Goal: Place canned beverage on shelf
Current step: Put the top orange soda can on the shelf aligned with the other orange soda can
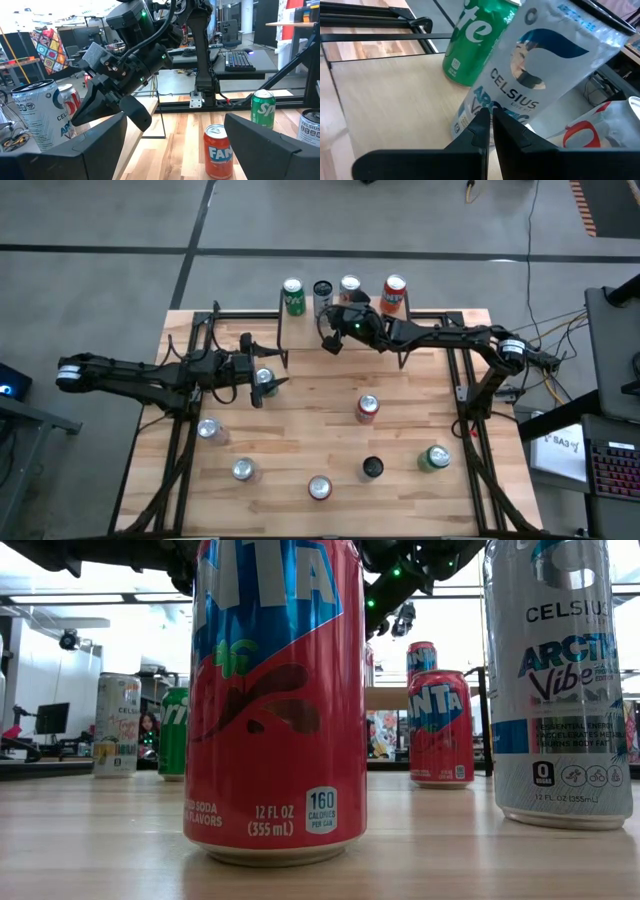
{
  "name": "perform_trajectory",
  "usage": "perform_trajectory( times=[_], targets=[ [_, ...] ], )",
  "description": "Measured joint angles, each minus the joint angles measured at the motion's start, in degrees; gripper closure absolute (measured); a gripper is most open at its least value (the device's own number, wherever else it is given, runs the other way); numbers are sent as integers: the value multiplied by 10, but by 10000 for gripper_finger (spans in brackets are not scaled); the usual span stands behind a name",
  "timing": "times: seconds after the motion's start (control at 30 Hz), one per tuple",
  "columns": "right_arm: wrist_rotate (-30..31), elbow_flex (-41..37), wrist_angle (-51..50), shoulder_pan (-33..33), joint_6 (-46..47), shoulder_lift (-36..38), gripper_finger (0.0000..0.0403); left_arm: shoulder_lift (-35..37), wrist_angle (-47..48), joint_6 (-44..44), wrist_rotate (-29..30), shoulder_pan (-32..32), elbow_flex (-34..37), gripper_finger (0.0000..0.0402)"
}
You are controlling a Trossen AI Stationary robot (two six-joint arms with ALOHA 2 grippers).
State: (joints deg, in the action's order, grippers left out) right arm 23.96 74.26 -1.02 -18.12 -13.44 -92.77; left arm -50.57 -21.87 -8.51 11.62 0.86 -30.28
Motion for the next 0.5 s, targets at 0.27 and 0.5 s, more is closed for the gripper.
perform_trajectory(
  times=[0.27,0.5],
  targets=[
    [0,0,-17,24,20,23,390,0,0,0,0,0,0,81],
    [1,0,-31,63,20,43,390,0,0,3,0,0,0,81]
  ],
)
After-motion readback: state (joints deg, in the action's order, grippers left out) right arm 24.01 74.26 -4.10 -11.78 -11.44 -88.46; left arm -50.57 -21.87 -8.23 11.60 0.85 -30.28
